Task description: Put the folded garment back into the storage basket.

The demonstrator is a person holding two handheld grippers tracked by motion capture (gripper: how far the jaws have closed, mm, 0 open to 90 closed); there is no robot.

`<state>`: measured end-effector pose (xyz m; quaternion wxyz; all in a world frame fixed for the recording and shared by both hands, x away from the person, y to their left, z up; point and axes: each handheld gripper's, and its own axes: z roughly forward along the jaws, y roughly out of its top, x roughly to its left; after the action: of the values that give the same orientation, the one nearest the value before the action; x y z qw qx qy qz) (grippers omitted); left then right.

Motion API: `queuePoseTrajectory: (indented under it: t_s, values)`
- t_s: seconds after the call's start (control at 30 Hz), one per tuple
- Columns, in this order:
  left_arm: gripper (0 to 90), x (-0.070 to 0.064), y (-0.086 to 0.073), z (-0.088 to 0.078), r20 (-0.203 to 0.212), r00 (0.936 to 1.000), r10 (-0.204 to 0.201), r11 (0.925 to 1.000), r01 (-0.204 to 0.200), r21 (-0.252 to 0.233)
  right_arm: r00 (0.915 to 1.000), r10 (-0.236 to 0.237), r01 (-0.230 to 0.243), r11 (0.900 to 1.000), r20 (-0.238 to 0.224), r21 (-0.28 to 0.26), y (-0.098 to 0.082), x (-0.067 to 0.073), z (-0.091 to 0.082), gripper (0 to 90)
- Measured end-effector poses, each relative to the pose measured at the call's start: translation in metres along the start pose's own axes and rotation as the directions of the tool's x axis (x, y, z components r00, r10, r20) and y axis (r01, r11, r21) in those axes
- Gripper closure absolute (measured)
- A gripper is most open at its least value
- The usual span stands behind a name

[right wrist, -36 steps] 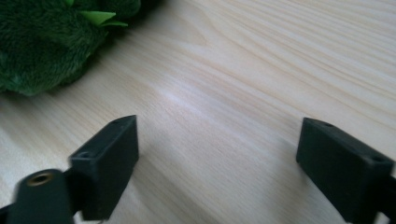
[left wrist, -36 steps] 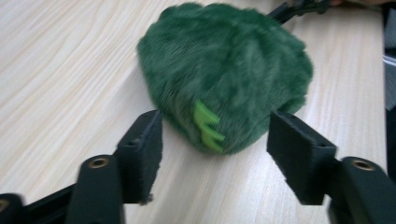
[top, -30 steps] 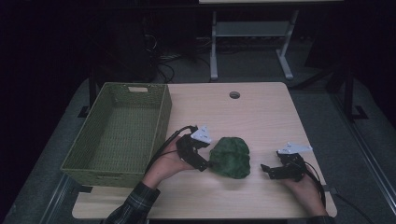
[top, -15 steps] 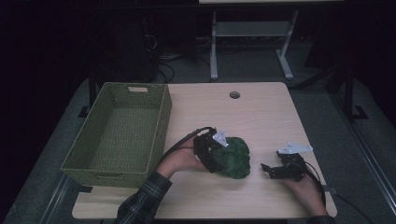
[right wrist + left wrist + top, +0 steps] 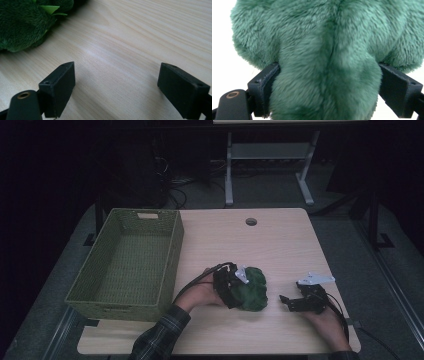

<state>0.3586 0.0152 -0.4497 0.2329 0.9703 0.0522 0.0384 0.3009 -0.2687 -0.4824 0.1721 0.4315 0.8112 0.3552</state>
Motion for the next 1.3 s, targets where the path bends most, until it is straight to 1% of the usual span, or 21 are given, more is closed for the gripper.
queuePoseTrajectory:
  t_s: [0.07, 0.1, 0.17, 0.2, 0.23, 0.33, 0.4, 0.47, 0.5, 0.57, 0.6, 0.67, 0.77, 0.83, 0.9, 0.97, 1.1, 1.27, 1.3]
  values:
    - [12.2, -0.001, 0.001, 0.003, 0.001, 0.9999, 0.013, 0.9999, -0.013, 0.012, 1.0000, -0.001, 0.001, 1.000, 0.000, -0.001, 0.000, 0.000, 0.000, 14.3]
    - [12.3, 0.000, 0.001, 0.003, 0.004, 0.9999, 0.012, 0.9999, -0.012, 0.011, 1.0000, 0.001, -0.001, 1.000, 0.001, 0.000, 0.000, 0.000, 0.000, 14.3]
    - [13.0, 0.001, 0.001, 0.004, 0.015, 0.9999, 0.001, 1.0000, -0.001, 0.009, 1.0000, 0.000, 0.000, 1.000, 0.001, -0.001, 0.000, 0.000, 0.000, 14.4]
    - [14.6, 0.002, 0.000, 0.003, 0.024, 0.9997, 0.004, 1.0000, -0.004, 0.007, 1.0000, 0.001, -0.001, 1.000, 0.001, 0.000, 0.000, 0.000, 0.000, 14.4]
    - [17.1, 0.003, 0.000, 0.003, 0.035, 0.9994, -0.006, 1.0000, 0.006, 0.001, 1.0000, 0.001, -0.001, 1.000, 0.001, 0.000, 0.000, 0.000, 0.000, 14.4]
    - [33.6, 0.005, 0.000, 0.000, 0.054, 0.9984, -0.015, 0.9999, 0.015, -0.004, 1.0000, 0.001, -0.001, 1.000, 0.001, 0.000, 0.000, 0.000, 0.000, 14.5]
    - [45.1, 0.005, 0.001, -0.002, 0.059, 0.9981, -0.018, 0.9998, 0.018, 0.007, 1.0000, 0.000, 0.000, 1.000, 0.001, -0.001, 0.000, 0.000, 0.000, 14.5]
    - [56.1, 0.006, 0.002, -0.003, 0.063, 0.9974, -0.033, 0.9994, 0.032, 0.014, 1.0000, 0.001, -0.001, 1.000, 0.001, 0.000, 0.000, 0.000, 0.000, 14.4]
    - [59.8, 0.006, 0.002, -0.004, 0.068, 0.9969, -0.039, 0.9991, 0.038, 0.018, 1.0000, 0.001, -0.001, 1.000, 0.001, 0.000, 0.000, 0.000, 0.000, 14.4]
    - [66.1, 0.008, 0.002, -0.004, 0.074, 0.9947, -0.071, 0.9973, 0.070, 0.021, 1.0000, 0.001, -0.001, 1.000, 0.001, 0.000, 0.000, 0.000, 0.000, 14.4]
    - [68.2, 0.008, 0.002, -0.004, 0.074, 0.9945, -0.075, 0.9971, 0.073, 0.020, 1.0000, 0.000, 0.000, 1.000, 0.001, -0.001, 0.000, 0.000, 0.000, 14.4]
    - [70.1, 0.007, 0.002, -0.005, 0.076, 0.9929, -0.092, 0.9957, 0.090, 0.021, 1.0000, 0.001, -0.001, 1.000, 0.001, 0.000, 0.000, 0.000, 0.000, 14.4]
    - [70.9, 0.007, 0.003, -0.006, 0.071, 0.9929, -0.096, 0.9952, 0.095, 0.024, 1.0000, 0.002, -0.002, 1.000, 0.001, 0.001, 0.000, 0.000, 0.000, 14.4]
    - [71.0, 0.006, 0.003, -0.008, 0.076, 0.9916, -0.105, 0.9944, 0.104, 0.023, 1.0000, 0.002, -0.002, 1.000, 0.000, 0.000, 0.000, 0.000, 0.000, 14.4]
    - [71.0, 0.007, 0.004, -0.012, 0.078, 0.9899, -0.119, 0.9929, 0.118, 0.021, 1.0000, 0.001, -0.001, 1.000, 0.000, 0.000, 0.000, 0.000, 0.000, 14.4]
    - [70.9, 0.007, 0.004, -0.017, 0.084, 0.9880, -0.130, 0.9915, 0.130, 0.008, 1.0000, 0.001, -0.001, 1.000, 0.000, 0.001, 0.000, 0.000, 0.000, 14.4]
    - [70.6, 0.007, 0.008, -0.034, 0.081, 0.9863, -0.144, 0.9892, 0.146, -0.015, 1.0000, 0.002, -0.002, 1.000, 0.000, 0.001, 0.000, 0.000, 0.000, 14.4]
    - [69.8, 0.007, 0.013, -0.063, 0.058, 0.9855, -0.159, 0.9860, 0.162, -0.041, 1.0000, 0.001, -0.001, 1.000, 0.000, -0.001, 0.000, 0.000, 0.000, 14.4]
    - [69.7, 0.007, 0.014, -0.069, 0.048, 0.9863, -0.158, 0.9861, 0.160, -0.045, 1.0000, 0.001, -0.001, 1.000, 0.000, -0.001, 0.000, 0.000, 0.000, 14.4]
